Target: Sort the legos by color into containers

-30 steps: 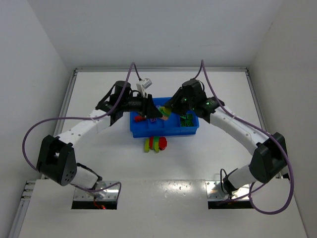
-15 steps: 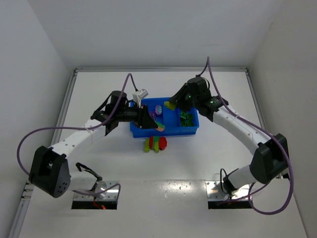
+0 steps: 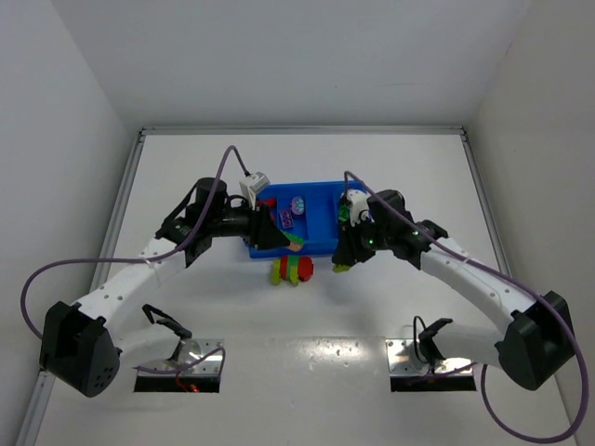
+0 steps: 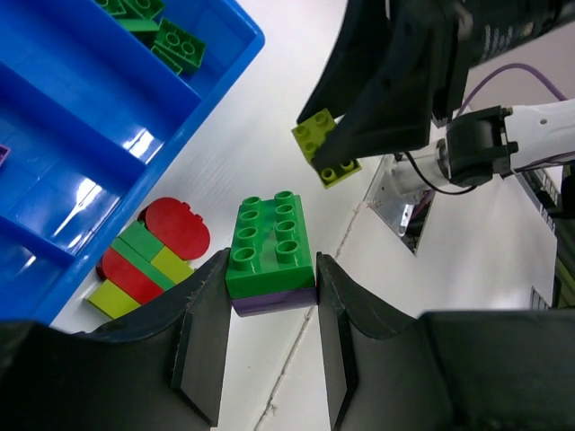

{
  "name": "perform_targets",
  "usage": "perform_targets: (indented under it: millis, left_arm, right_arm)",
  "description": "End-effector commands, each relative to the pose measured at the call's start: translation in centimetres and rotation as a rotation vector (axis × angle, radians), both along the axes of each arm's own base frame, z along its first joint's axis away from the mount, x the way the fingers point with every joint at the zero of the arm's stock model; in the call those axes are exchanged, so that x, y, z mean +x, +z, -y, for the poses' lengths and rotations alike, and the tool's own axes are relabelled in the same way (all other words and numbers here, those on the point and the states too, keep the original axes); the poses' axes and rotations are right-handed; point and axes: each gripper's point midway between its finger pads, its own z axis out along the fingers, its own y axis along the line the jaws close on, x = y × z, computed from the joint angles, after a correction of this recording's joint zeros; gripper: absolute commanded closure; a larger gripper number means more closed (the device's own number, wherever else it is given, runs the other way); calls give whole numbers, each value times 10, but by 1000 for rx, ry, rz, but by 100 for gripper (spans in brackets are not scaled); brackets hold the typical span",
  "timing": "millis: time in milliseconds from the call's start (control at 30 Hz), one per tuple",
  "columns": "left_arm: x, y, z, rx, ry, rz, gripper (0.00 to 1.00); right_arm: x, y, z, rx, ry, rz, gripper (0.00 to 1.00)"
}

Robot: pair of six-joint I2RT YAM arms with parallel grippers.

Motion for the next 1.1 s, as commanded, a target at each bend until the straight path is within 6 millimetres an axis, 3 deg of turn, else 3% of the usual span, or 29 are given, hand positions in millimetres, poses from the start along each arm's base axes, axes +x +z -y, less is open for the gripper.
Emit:
perform_targets:
  millis: [0, 133, 400, 667, 800, 933, 1067]
  left_arm:
    - [0, 9, 1, -8, -3, 42, 100]
    - [6, 18, 4, -15, -3, 58, 100]
    - [11, 14, -1, -7, 15, 41, 100]
    - [13, 13, -6, -12, 41, 25, 100]
    - [15, 13, -8, -12, 51, 25, 100]
    - [16, 9, -11, -8, 60, 15, 100]
    - [14, 7, -12, -7, 60, 14, 100]
  right_arm:
    - [-10, -16, 20, -203, 284, 210, 100]
    - [-14, -40, 38, -383, 416, 301, 100]
    - [-47, -56, 29, -433, 726, 331, 100]
    - [-76, -71, 23, -427, 912, 287, 81]
    - [-82, -72, 19, -407, 937, 264, 56]
    - [-76, -64, 10, -382, 915, 286, 44]
    - [-72, -32, -8, -288, 911, 332, 36]
